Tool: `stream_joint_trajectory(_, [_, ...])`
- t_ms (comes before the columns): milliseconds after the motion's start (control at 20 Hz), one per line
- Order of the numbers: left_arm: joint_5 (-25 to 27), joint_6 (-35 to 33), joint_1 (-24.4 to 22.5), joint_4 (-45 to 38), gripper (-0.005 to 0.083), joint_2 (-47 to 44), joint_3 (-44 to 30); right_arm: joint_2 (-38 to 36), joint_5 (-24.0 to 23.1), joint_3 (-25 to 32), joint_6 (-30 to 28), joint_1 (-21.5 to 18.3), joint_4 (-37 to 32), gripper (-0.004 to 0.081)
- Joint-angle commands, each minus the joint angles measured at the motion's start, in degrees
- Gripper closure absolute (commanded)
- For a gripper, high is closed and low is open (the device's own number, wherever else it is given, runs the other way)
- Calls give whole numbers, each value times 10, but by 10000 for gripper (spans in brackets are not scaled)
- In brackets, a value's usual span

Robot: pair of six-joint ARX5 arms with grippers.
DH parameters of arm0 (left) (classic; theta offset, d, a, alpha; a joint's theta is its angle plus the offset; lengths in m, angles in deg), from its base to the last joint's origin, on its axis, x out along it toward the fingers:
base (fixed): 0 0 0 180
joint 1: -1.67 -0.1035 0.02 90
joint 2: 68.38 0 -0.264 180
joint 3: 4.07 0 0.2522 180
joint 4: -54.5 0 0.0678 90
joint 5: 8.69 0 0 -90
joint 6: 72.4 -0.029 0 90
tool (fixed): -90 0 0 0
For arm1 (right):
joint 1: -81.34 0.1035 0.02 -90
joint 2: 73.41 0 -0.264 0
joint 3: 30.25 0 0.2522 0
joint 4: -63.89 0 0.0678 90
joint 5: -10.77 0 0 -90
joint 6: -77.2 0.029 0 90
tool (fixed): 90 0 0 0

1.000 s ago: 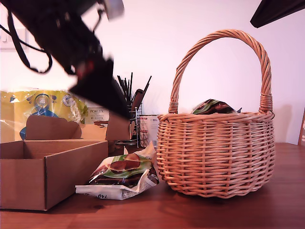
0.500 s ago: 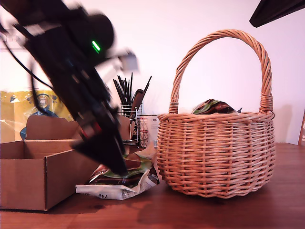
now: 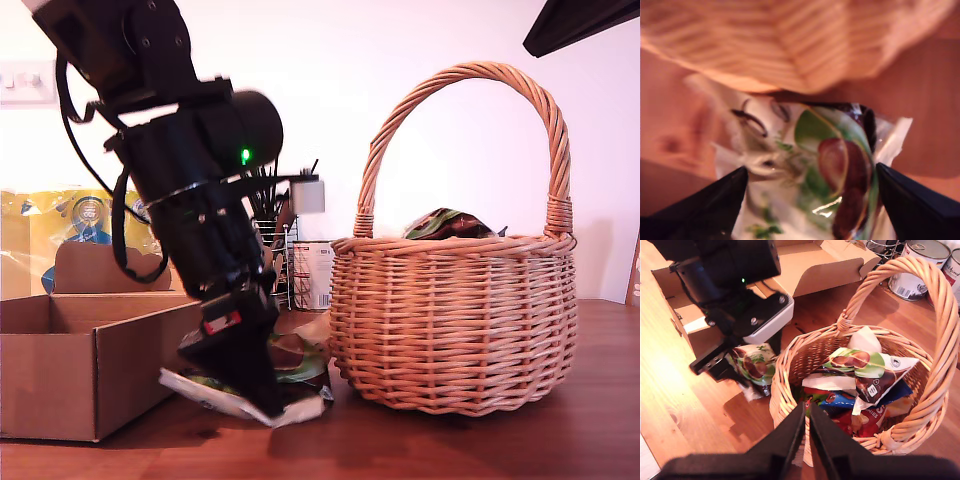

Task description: Move the bags of Easter eggs from the cardboard box on the left into the woven basket on the right side.

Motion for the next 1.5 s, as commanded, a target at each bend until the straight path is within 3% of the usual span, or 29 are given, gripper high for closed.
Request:
stream_joint_trajectory(0, [-5,-2,4,25,29,30,-17,2,3,-1,-2,-2,-3,782])
stream_joint_trajectory(100, [-3,0,4,35,68,30,-16,2,3,-1,-2,-2,-3,782])
stream_joint_trajectory(150, [-1,1,4,42,139,29,-13,2,3,-1,-2,-2,-3,782])
stream_joint_trajectory(300, [9,9,4,67,531,29,3,2,3,-1,-2,-2,-3,782])
stream_joint_trajectory(350, [9,9,4,76,627,29,10,2,3,-1,-2,-2,-3,782])
stream_joint_trajectory(400, [10,9,4,86,667,29,17,2,3,-1,-2,-2,-3,782])
stream_joint_trajectory(900, [-11,65,4,262,671,5,136,2,3,-1,-2,-2,-3,782])
stream_joint_trajectory(1250, [-77,78,4,263,671,-97,192,2,3,-1,-6,-2,-3,782])
stream_joint_trajectory(1450, [-176,104,4,177,671,-147,214,1,1,-1,-7,-2,-3,782])
